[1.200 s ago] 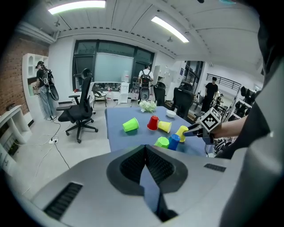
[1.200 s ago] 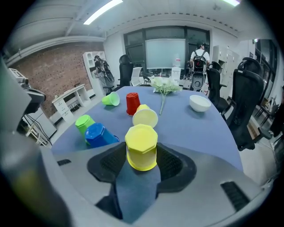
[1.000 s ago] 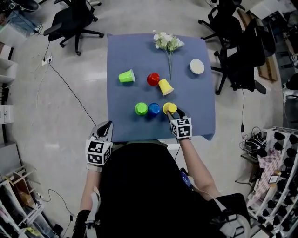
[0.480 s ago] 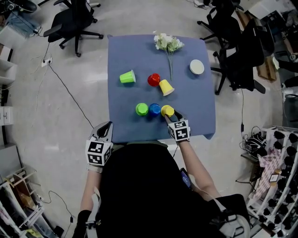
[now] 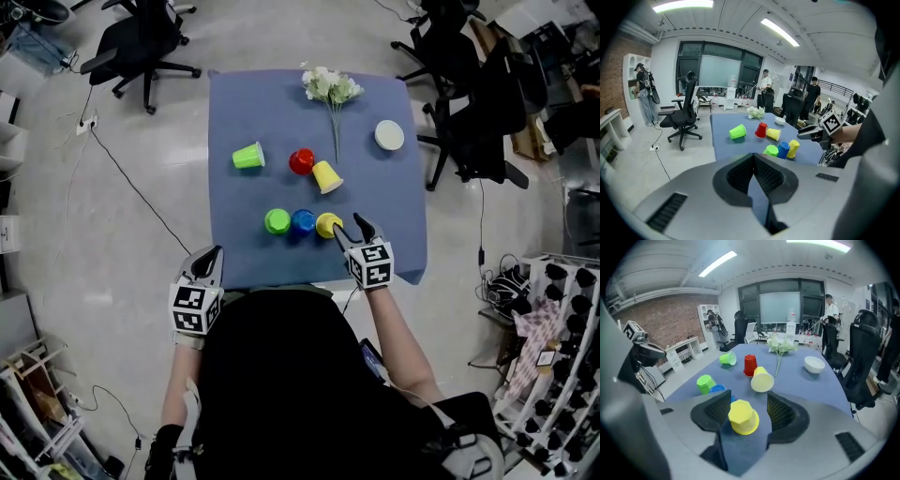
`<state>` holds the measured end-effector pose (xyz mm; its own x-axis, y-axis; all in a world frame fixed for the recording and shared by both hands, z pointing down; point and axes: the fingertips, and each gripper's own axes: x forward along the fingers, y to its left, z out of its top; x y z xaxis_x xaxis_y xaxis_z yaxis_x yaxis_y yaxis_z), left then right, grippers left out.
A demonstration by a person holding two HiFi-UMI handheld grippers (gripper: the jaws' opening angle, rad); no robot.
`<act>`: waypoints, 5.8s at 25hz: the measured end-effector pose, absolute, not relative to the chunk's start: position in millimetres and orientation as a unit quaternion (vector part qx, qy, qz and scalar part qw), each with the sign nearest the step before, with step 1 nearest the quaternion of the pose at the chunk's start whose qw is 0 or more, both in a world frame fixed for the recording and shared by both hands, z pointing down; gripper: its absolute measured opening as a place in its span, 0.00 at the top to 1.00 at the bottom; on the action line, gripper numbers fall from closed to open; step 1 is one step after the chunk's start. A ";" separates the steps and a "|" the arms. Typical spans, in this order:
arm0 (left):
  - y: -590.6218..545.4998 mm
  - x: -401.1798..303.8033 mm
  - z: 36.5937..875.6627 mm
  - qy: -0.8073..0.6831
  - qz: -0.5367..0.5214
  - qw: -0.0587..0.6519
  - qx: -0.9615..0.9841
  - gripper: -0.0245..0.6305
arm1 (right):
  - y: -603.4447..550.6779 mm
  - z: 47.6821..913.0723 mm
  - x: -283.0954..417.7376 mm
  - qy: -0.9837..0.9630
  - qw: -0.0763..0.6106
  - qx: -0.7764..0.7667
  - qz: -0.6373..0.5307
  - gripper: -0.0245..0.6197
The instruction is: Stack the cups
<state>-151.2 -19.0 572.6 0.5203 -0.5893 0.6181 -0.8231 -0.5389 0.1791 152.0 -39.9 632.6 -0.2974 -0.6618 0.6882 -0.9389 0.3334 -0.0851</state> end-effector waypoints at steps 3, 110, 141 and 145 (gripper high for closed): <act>-17.5 -150.2 575.0 -0.429 0.252 0.237 0.835 0.95 | -61.0 628.3 160.8 -0.770 0.283 0.522 0.235 0.58; -21.6 -150.7 586.9 -0.348 0.278 0.239 0.863 0.95 | 30.7 722.5 213.7 -0.674 0.471 0.540 0.180 0.65; -8.0 -155.9 589.6 -0.391 0.245 0.262 0.848 0.95 | -41.0 624.9 185.8 -0.737 0.302 0.559 0.231 0.62; -11.5 -153.7 589.0 -0.387 0.238 0.263 0.851 0.95 | -39.6 608.6 154.9 -0.756 0.305 0.534 0.224 0.62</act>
